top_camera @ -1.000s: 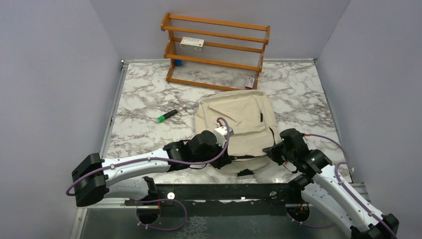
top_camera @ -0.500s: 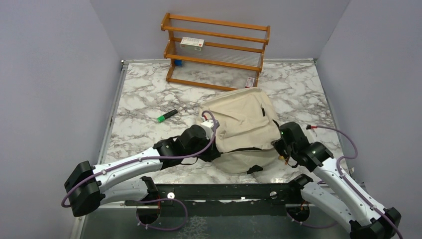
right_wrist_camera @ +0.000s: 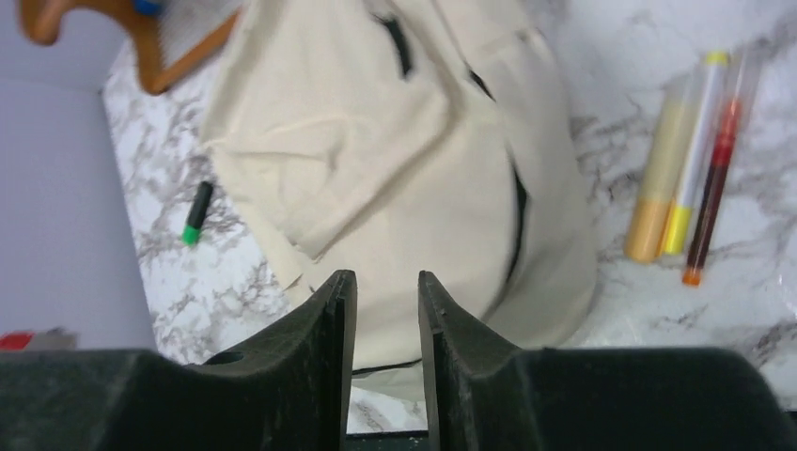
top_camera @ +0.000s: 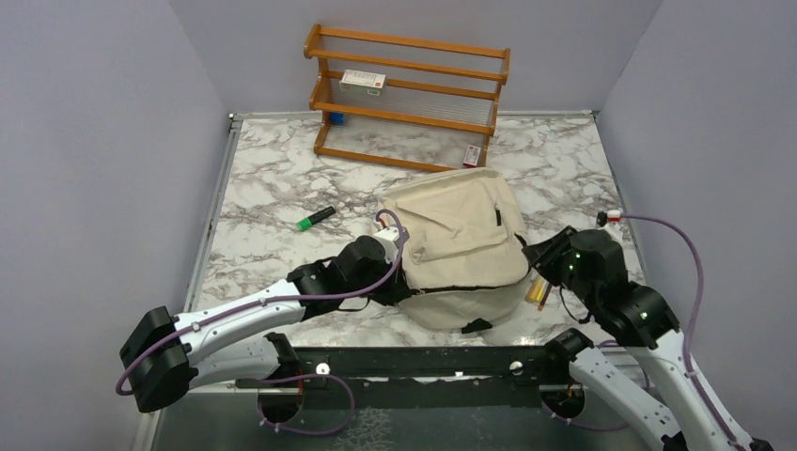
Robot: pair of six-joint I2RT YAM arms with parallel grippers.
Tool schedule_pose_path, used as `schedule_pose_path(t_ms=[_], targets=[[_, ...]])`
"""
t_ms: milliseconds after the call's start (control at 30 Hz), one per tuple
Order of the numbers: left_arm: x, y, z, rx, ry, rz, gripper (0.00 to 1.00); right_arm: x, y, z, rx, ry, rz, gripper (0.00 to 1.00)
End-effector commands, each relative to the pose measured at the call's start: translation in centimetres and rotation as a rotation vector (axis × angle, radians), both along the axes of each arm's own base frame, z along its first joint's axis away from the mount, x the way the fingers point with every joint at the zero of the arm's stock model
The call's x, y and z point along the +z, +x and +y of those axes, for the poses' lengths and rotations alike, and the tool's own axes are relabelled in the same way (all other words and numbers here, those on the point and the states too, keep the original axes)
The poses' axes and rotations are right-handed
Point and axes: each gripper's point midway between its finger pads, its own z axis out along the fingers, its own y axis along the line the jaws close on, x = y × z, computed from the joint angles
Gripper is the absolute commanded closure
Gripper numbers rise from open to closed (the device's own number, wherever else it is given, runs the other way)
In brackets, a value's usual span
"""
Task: Pack the student bag
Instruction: Zip the student bag at the center of the board.
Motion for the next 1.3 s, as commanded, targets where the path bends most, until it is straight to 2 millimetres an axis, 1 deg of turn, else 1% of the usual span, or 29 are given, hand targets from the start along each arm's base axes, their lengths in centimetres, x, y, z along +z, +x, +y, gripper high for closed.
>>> schedule_pose_path(t_ms=[0, 67, 100, 167, 200, 233, 267, 367, 467, 533, 633, 700, 733, 767, 800, 867, 1000, 1133, 1200, 1267], targets=[[-0.1, 0.1, -0.7, -0.029, -0.007, 0.009, 1.0, 4.7, -1.2, 0.1, 0.177, -0.077, -0.132, 0.61], [0.0, 0.2, -1.0, -0.03, -0.018, 0.002, 1.0, 6.1, -1.6, 0.1, 0.209, -0.095, -0.158, 0.55], [0.1, 0.2, -1.0, -0.03, -0.023, 0.001, 1.0, 6.7, -1.6, 0.5, 0.262, -0.115, -0.186, 0.53], [0.2, 0.3, -1.2, -0.027, -0.034, 0.003, 1.0, 7.8, -1.7, 2.2, 0.405, -0.14, -0.257, 0.46], [0.3, 0.3, -1.3, -0.024, -0.042, 0.005, 1.0, 8.2, -1.6, 3.2, 0.48, -0.146, -0.296, 0.39], [0.4, 0.2, -1.3, -0.022, -0.05, 0.007, 1.0, 8.4, -1.6, 4.4, 0.569, -0.156, -0.335, 0.35], [0.5, 0.2, -1.4, -0.02, -0.058, 0.009, 1.0, 8.6, -1.7, 5.8, 0.668, -0.167, -0.375, 0.33], [0.9, 0.2, -1.4, -0.01, -0.083, 0.01, 1.0, 8.1, -1.4, 9.2, 0.91, -0.187, -0.438, 0.32], [1.8, 0.1, -1.2, -0.002, -0.111, 0.0, 1.0, 7.6, -1.5, 12.2, 1.136, -0.168, -0.486, 0.32], [2.3, 0.0, -1.0, 0.003, -0.129, -0.012, 1.0, 7.2, -1.7, 13.9, 1.268, -0.137, -0.513, 0.32], [3.8, -0.1, -1.1, -0.004, -0.169, -0.035, 1.0, 6.2, -1.9, 15.6, 1.41, -0.092, -0.516, 0.33], [5.0, -0.3, -1.2, -0.02, -0.202, -0.056, 1.0, 5.2, -2.0, 16.4, 1.467, -0.095, -0.51, 0.33], [5.7, -0.3, -1.2, -0.026, -0.218, -0.069, 1.0, 4.7, -2.5, 17.0, 1.503, -0.113, -0.516, 0.33], [6.3, -0.3, -1.2, -0.032, -0.231, -0.083, 1.0, 4.3, -2.4, 17.3, 1.511, -0.136, -0.512, 0.33], [6.9, -0.3, -1.3, -0.04, -0.243, -0.098, 1.0, 3.8, -3.0, 18.0, 1.545, -0.151, -0.511, 0.33], [7.8, -0.4, -1.3, -0.055, -0.255, -0.122, 1.0, 2.8, -3.7, 19.0, 1.585, -0.177, -0.505, 0.33], [8.9, -0.6, -1.6, -0.092, -0.268, -0.144, 1.0, 1.1, -4.5, 20.4, 1.628, -0.202, -0.5, 0.33], [9.7, -0.9, -2.0, -0.121, -0.289, -0.154, 1.0, -0.6, -4.3, 21.5, 1.623, -0.284, -0.493, 0.33], [10.0, -0.9, -2.1, -0.128, -0.296, -0.16, 1.0, -0.9, -3.9, 21.9, 1.605, -0.336, -0.51, 0.34], [10.1, -1.0, -2.2, -0.135, -0.298, -0.164, 1.0, -0.7, -3.4, 21.9, 1.58, -0.378, -0.542, 0.35]])
